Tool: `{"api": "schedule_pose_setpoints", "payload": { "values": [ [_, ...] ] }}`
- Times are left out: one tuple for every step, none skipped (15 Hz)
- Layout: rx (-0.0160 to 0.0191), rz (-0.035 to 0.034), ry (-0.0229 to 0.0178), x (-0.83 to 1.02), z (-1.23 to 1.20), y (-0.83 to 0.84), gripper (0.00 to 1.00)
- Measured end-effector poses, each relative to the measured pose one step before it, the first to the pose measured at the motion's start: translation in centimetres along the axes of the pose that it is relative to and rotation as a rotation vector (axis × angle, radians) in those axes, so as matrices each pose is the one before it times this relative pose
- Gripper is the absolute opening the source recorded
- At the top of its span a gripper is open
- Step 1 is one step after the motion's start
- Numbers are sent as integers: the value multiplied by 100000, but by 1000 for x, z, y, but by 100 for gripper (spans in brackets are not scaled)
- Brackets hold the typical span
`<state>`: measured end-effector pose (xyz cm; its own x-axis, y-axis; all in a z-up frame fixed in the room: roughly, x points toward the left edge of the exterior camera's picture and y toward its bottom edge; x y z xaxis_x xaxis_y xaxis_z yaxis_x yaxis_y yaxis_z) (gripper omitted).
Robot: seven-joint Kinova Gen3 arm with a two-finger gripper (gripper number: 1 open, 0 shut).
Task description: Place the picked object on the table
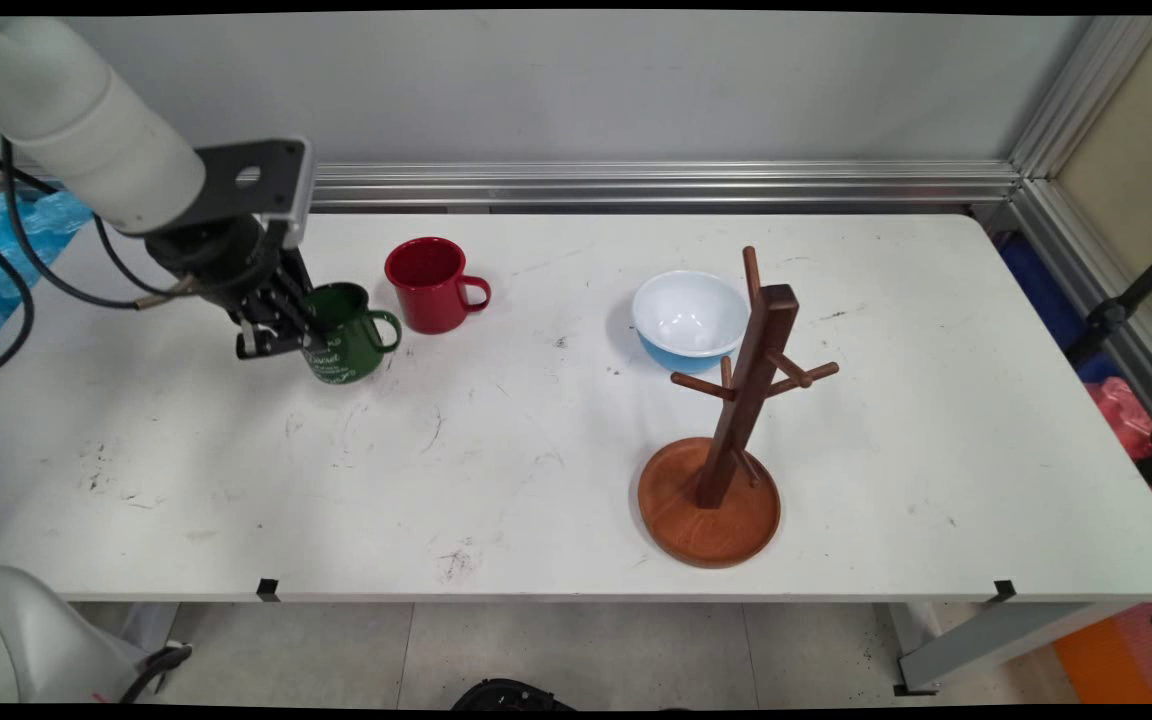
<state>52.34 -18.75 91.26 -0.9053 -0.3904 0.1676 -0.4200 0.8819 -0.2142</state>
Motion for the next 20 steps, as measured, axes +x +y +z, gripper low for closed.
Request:
{"api": "schedule_pose_setpoints", "payload": {
  "values": [
    [-129, 1265, -232, -54, 686, 74, 0],
    [-98, 994, -160, -27, 593, 64, 0],
    [-139, 930, -108, 0, 632, 69, 0],
    [-114, 675, -85, -9, 524, 67, 0],
    [-210, 768, 6, 27, 599, 81, 0],
    [-296, 714, 164, 67, 587, 96, 0],
    [-268, 544, 159, 51, 472, 88, 0],
    [-196, 359, 137, 43, 311, 60, 0],
    [-269, 523, 248, 77, 447, 78, 0],
    [-145, 317, 169, 48, 288, 51, 0],
    [-207, 428, 227, 62, 413, 76, 0],
    [-144, 323, 279, 77, 462, 63, 0],
    [-101, 273, 203, 64, 433, 48, 0],
    [-76, 175, 175, 44, 343, 41, 0],
    [-100, 149, 245, 50, 372, 36, 0],
    [-192, 80, 249, 37, 344, 56, 100],
    [-267, 144, 279, 70, 318, 32, 100],
    [-308, -75, 224, 2, 274, 100, 100],
    [-348, -19, 195, 18, 245, 74, 100],
    [-284, 52, 181, 35, 188, 27, 100]
  ]
}}
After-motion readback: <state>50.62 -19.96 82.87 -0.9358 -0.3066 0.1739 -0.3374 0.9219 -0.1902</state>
